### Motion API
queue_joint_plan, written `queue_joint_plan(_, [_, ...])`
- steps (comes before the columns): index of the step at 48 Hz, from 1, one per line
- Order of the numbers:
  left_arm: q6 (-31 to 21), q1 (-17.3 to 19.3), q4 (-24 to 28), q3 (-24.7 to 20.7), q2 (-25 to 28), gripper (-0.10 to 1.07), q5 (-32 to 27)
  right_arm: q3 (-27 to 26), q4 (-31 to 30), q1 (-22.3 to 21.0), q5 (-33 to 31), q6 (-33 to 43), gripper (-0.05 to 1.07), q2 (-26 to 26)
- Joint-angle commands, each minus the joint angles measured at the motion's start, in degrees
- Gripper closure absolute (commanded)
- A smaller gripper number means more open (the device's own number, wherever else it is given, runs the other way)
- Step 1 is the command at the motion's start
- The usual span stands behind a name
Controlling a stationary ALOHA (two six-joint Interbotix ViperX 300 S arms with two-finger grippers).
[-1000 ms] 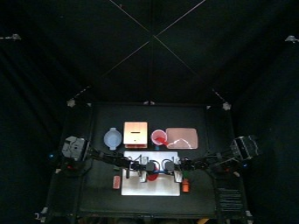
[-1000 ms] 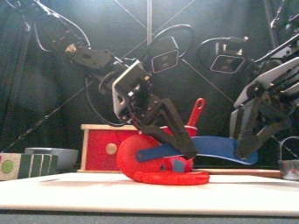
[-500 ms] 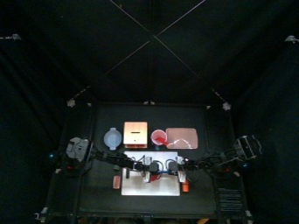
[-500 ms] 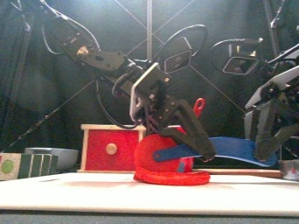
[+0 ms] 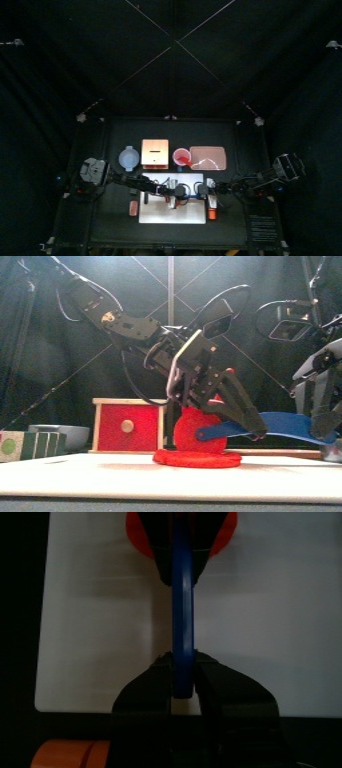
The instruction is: Cut dough with pizza cutter
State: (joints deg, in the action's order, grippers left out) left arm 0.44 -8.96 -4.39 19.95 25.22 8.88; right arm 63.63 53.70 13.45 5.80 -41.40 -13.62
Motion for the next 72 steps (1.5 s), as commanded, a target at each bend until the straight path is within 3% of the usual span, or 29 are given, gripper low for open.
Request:
queue_joint_plan(1, [0.35, -0.09, 0.44, -1.14, 0.26, 0.52, -0.26, 0.09, 0.09, 0.18, 0.09, -0.18, 0.66, -2.64])
queue_joint_plan(29, [0.35, 0.44, 0.53, -5.45, 3.16, 0.52, -3.34, 2.37, 0.09, 0.97, -2.20, -0.18, 0.66, -4.75])
queue_joint_plan(72, [0.44, 1.23, 1.05, -9.49, 5.10, 0.52, -3.34, 6.68, -0.26, 0.79, -3.78, -0.35, 0.66, -11.34])
